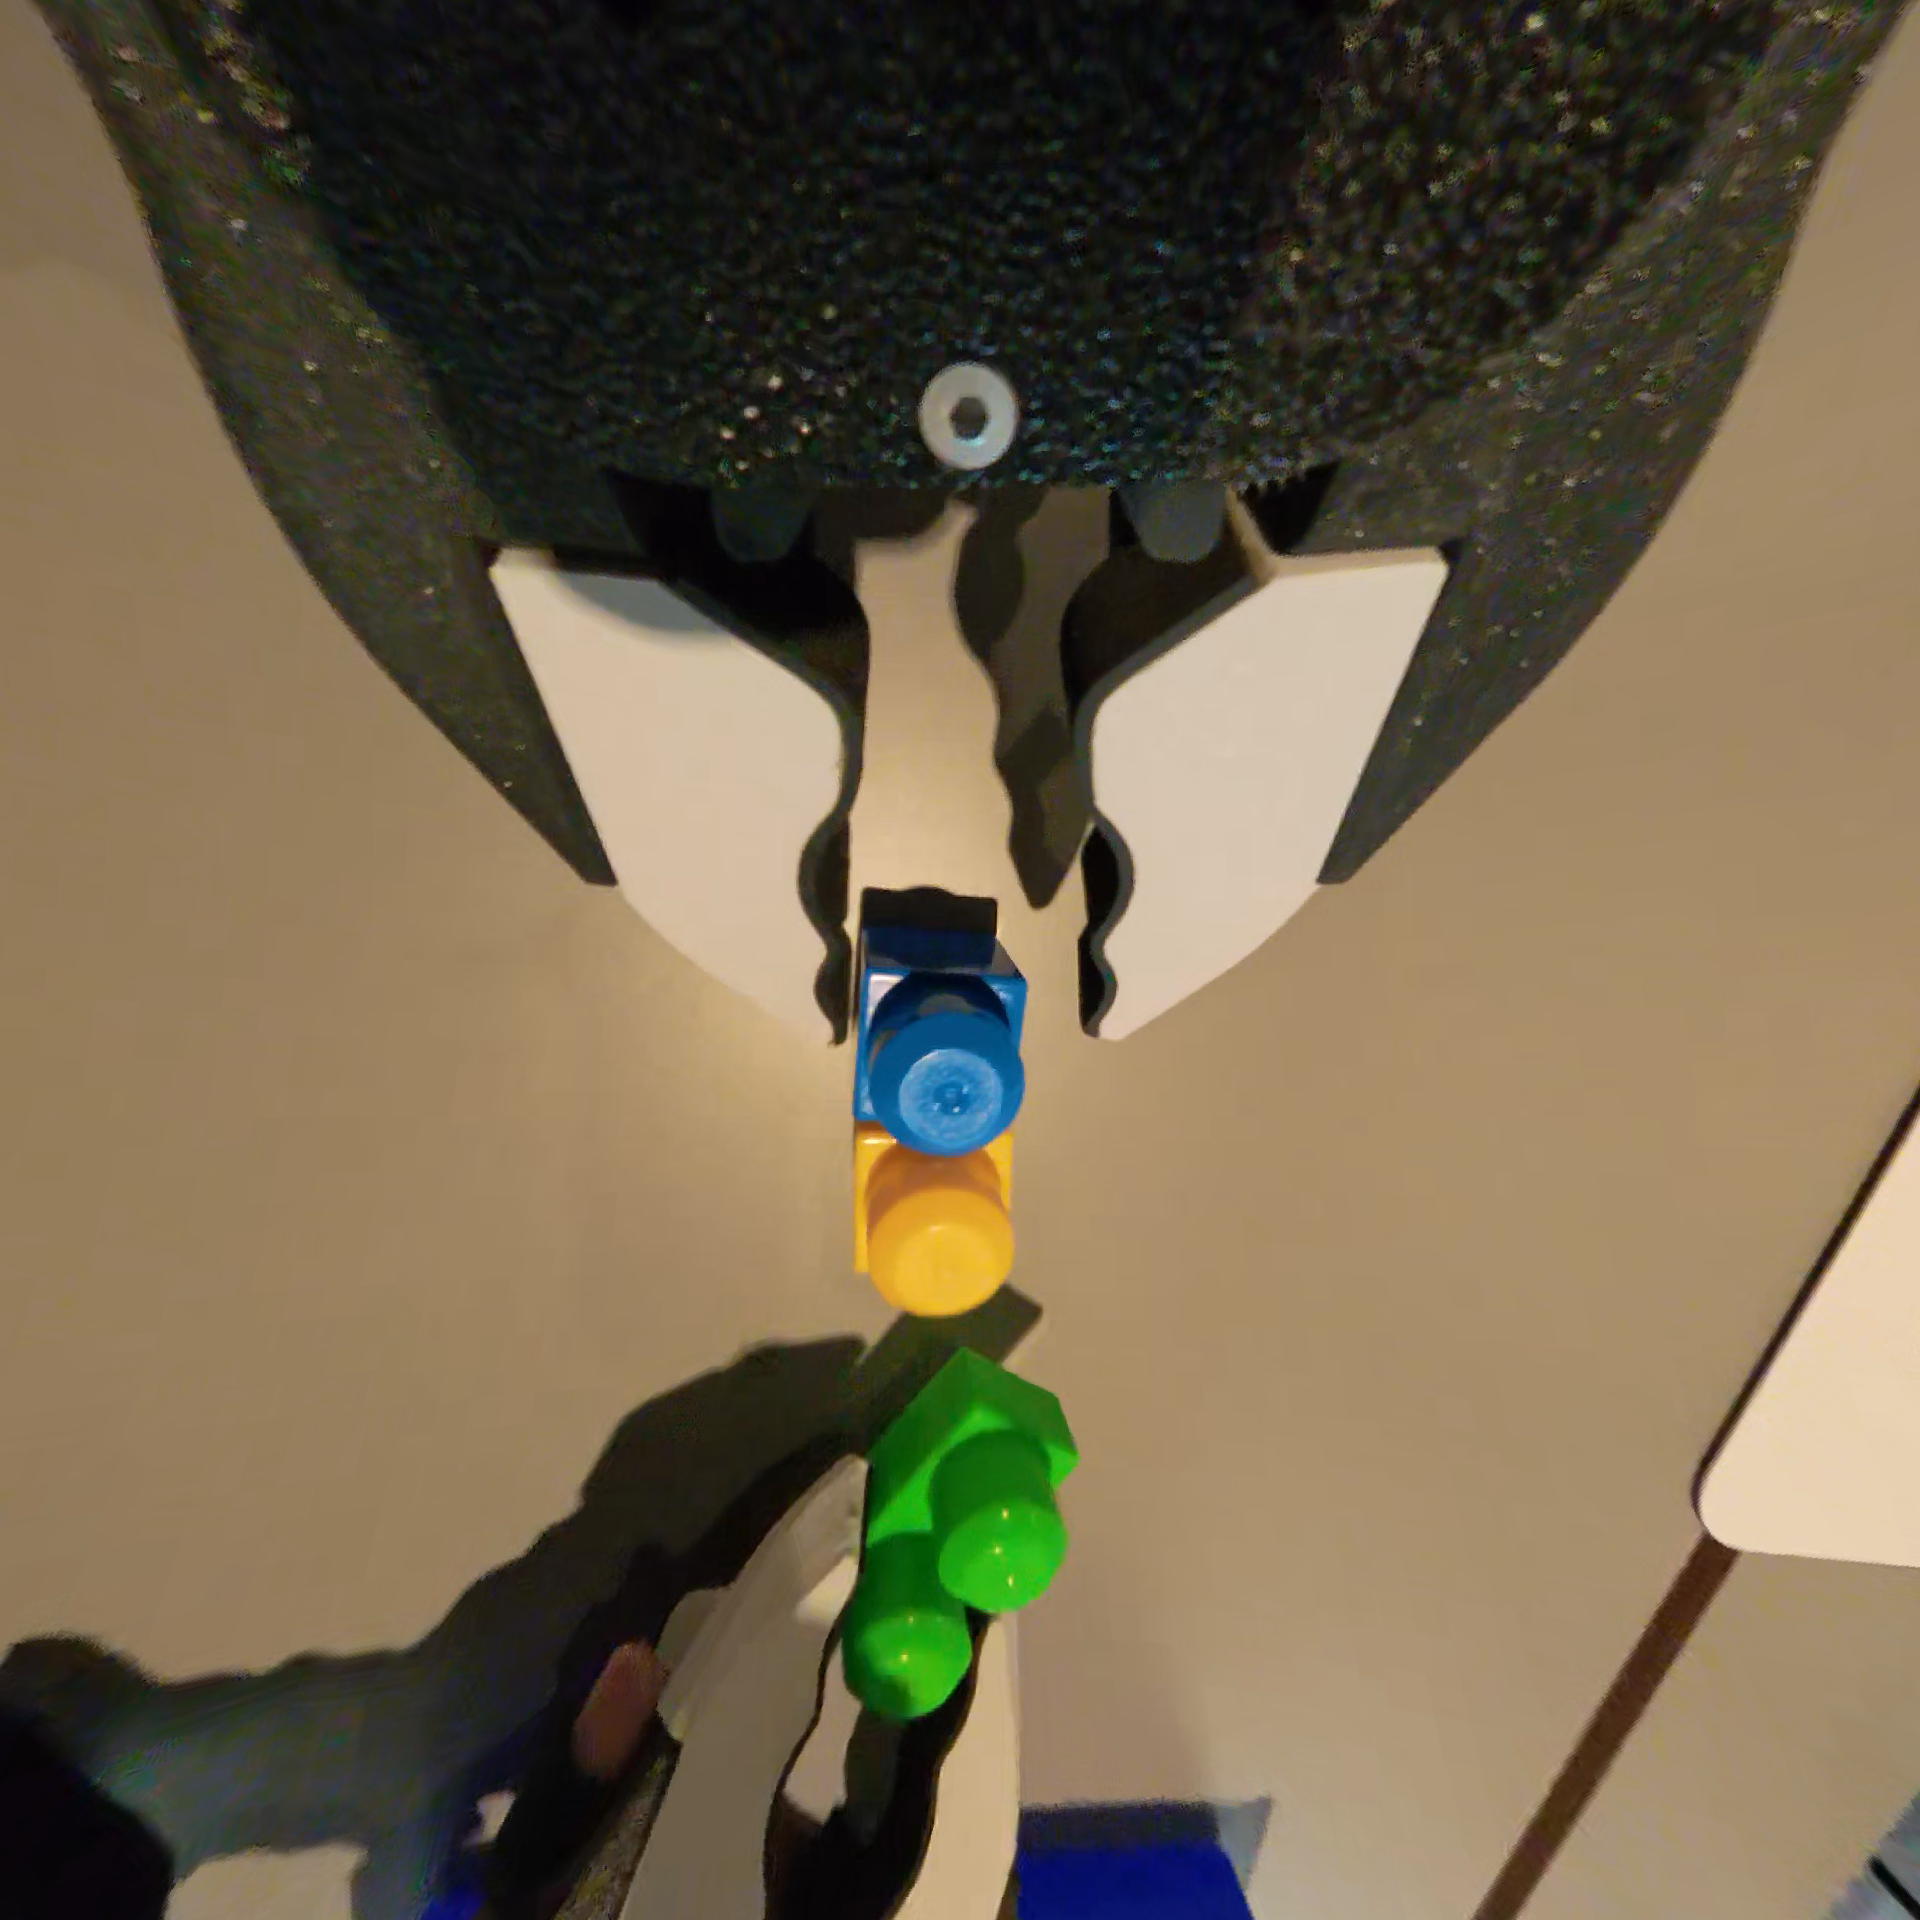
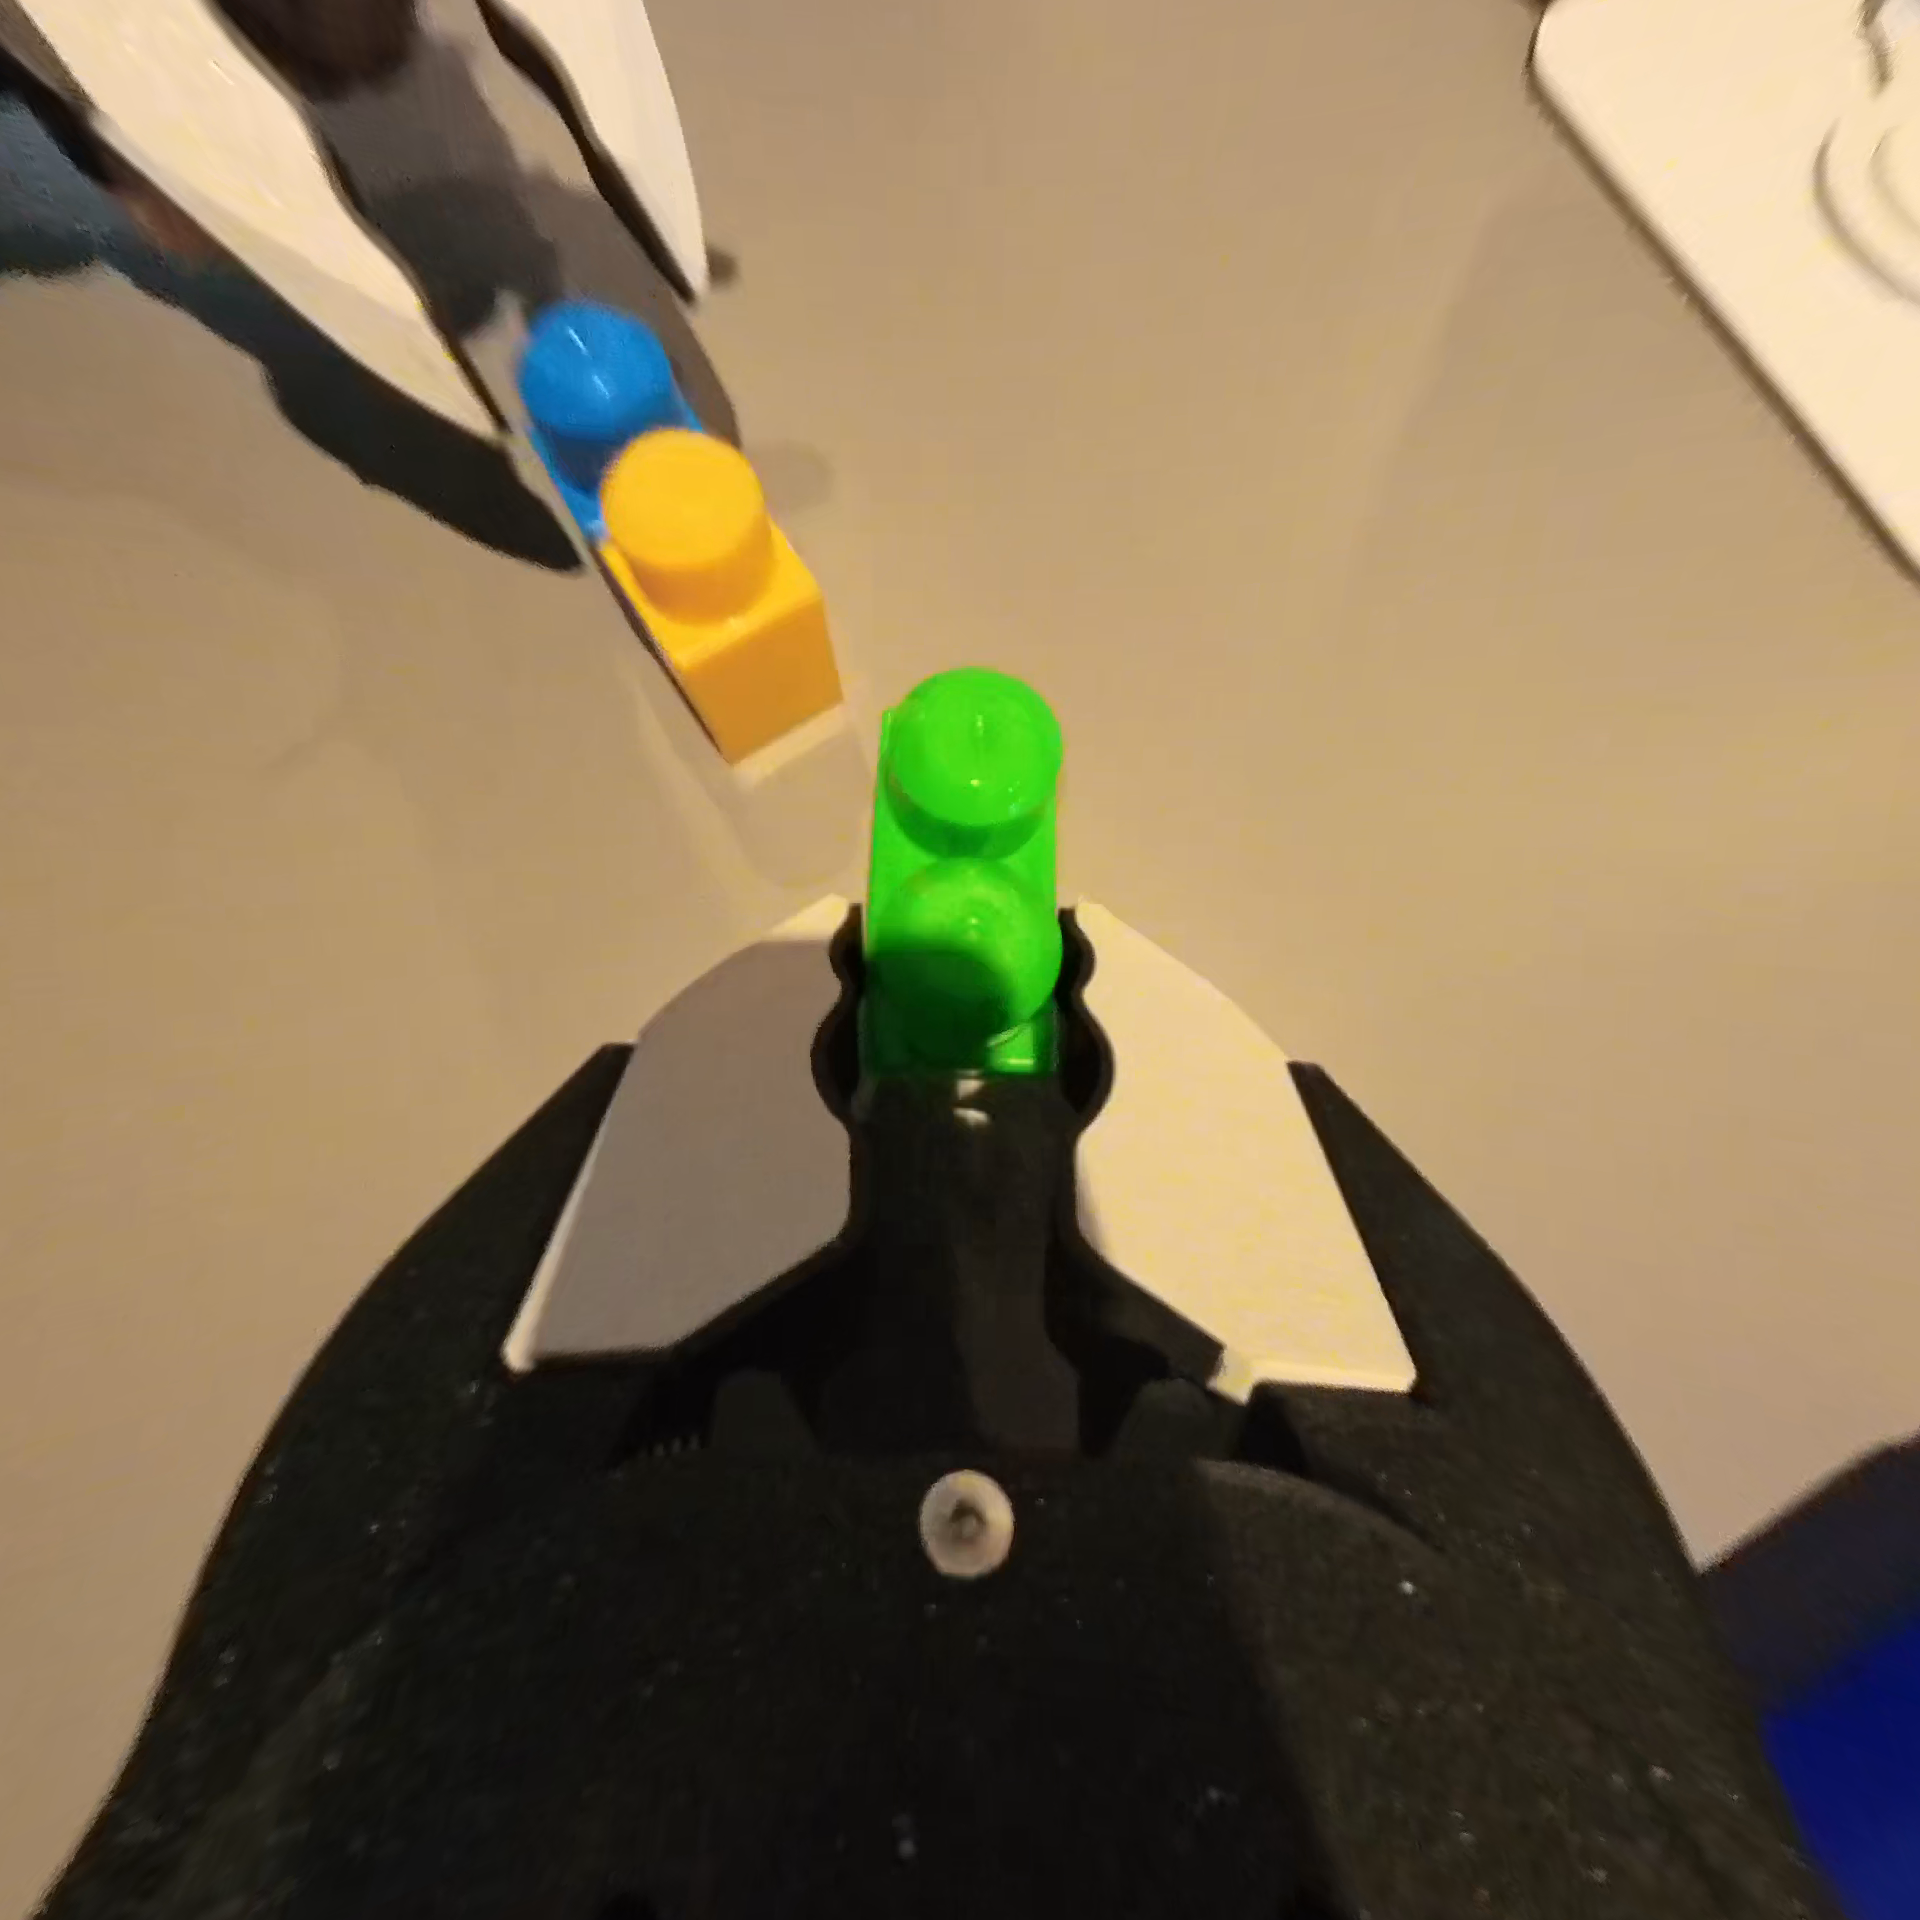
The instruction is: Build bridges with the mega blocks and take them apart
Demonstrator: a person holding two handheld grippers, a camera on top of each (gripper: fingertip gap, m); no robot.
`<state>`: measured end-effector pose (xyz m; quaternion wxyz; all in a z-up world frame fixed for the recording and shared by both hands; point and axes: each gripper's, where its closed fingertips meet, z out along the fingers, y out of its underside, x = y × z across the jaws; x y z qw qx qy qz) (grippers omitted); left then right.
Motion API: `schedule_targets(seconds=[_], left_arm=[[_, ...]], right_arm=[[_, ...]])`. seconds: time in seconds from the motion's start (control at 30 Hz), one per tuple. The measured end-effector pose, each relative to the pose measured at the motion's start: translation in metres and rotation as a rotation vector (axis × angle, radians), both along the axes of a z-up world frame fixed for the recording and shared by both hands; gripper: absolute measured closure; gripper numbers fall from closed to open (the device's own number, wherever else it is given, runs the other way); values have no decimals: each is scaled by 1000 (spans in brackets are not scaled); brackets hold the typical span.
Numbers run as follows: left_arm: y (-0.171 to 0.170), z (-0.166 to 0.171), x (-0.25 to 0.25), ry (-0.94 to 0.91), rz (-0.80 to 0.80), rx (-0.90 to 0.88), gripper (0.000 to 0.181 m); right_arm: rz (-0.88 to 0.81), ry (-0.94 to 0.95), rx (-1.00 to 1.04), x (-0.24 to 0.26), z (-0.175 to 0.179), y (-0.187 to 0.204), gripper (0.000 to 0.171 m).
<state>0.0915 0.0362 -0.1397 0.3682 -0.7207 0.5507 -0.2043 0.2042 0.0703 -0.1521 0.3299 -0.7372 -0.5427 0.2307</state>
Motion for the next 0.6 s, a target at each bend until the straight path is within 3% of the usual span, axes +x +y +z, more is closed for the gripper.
schedule_targets(seconds=[0.03, 0.23, 0.43, 0.6], left_arm=[[-1, 5, 0, -28, -8, 0, 140], [-19, 37, 17, -229, -122, 9, 136], [-33, 44, 41, -292, -193, 13, 124], [-37, 31, 48, -238, -220, 2, 130]], right_arm=[[15, 51, 5, -3, 10, -2, 136], [244, 283, 42, -26, 56, -40, 136], [372, 202, 67, -51, 43, -68, 136], [403, 218, 86, -63, 47, -77, 136]])
